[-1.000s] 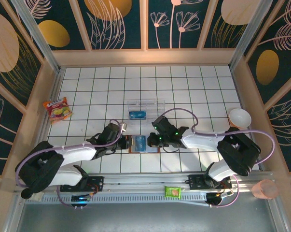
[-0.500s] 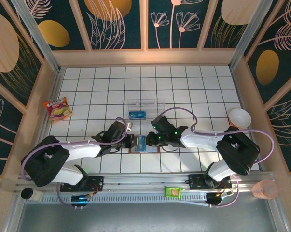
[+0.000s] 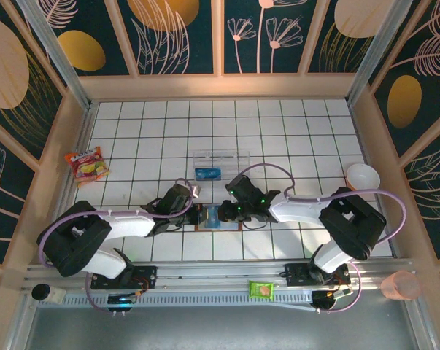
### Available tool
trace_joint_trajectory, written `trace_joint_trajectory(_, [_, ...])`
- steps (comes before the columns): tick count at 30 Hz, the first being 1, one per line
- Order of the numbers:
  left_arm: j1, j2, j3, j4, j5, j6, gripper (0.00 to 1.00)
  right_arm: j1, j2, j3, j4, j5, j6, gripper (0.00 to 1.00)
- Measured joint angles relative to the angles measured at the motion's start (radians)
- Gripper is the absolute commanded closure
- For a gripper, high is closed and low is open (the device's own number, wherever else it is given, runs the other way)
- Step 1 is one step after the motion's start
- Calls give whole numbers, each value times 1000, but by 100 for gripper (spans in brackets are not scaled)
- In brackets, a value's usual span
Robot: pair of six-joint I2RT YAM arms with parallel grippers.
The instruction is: Take the credit cards out of the card holder
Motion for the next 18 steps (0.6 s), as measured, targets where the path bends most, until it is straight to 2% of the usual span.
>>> trace_joint_trajectory(14, [0, -6, -28, 46, 4, 0, 100, -18, 58, 0, 55, -58, 11, 80])
trace_joint_trajectory(18, [0, -6, -28, 46, 4, 0, 100, -26, 73, 0, 76, -84, 15, 77])
